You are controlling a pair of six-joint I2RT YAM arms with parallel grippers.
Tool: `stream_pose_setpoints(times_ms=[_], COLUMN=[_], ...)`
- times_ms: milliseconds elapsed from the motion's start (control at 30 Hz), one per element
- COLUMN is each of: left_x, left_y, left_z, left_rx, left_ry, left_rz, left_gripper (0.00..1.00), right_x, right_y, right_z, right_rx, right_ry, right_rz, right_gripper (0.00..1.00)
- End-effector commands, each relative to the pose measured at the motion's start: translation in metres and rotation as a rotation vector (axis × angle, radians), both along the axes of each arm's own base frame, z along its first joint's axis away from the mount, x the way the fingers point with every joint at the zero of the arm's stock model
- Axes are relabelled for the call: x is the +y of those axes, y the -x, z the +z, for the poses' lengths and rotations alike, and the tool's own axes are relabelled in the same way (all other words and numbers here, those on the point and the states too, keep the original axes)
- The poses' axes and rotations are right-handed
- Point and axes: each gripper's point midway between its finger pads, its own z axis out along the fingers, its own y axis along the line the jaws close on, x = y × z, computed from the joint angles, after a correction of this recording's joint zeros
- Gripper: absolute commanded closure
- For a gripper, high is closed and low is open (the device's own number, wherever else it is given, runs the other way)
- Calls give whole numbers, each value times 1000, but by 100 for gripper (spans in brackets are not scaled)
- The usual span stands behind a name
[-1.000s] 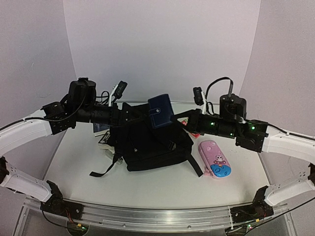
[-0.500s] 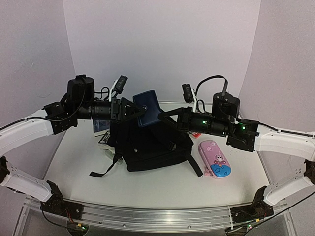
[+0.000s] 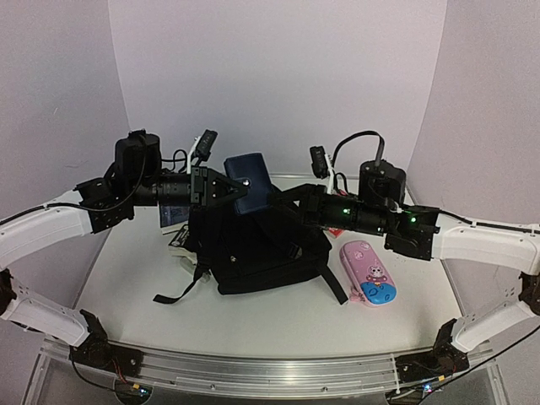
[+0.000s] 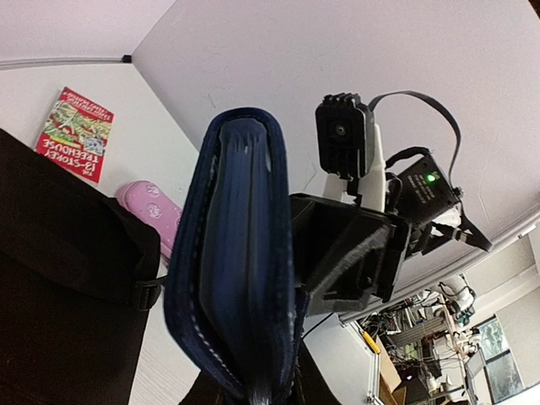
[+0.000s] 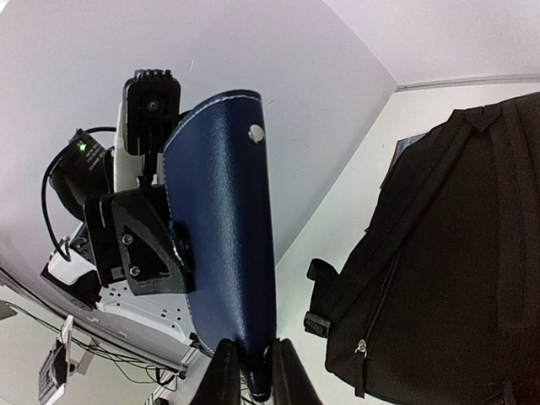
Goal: Pack the student bag
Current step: Pick up the stationery from the center of the board, then place the stationery in the student bag.
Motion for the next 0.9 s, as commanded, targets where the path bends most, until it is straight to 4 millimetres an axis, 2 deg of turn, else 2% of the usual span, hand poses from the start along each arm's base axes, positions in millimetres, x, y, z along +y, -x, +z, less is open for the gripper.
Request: stream_pose_setpoints(times_ms=[0, 67, 200, 300, 433, 633, 867], left_x=[20, 33, 67, 86, 100, 107, 112], left_y=[-16, -25, -48, -59, -70, -74, -70], left_z=[5, -4, -16, -22, -37, -60, -67], left_rx=[8, 55, 136, 152, 203, 270, 280], left_ry=[-29, -57, -70, -100, -135, -191, -224], left_rz=[120, 163, 250, 313, 363, 404, 413], left_gripper=[100, 100, 100, 100, 100, 100, 100], right_x=[6, 9, 22, 30, 36, 57, 80], right_y=[-3, -1, 16, 22, 5, -24, -42], right_z=[-11, -31, -66, -85, -103, -117, -140], right_rx=[-84, -132, -200, -227, -193, -123, -107], right_ry=[159, 308, 514, 589, 645, 693, 776], right_rz=[-67, -91, -50, -25, -101, -228, -268], right_gripper=[40, 28, 20, 17, 20, 27, 34])
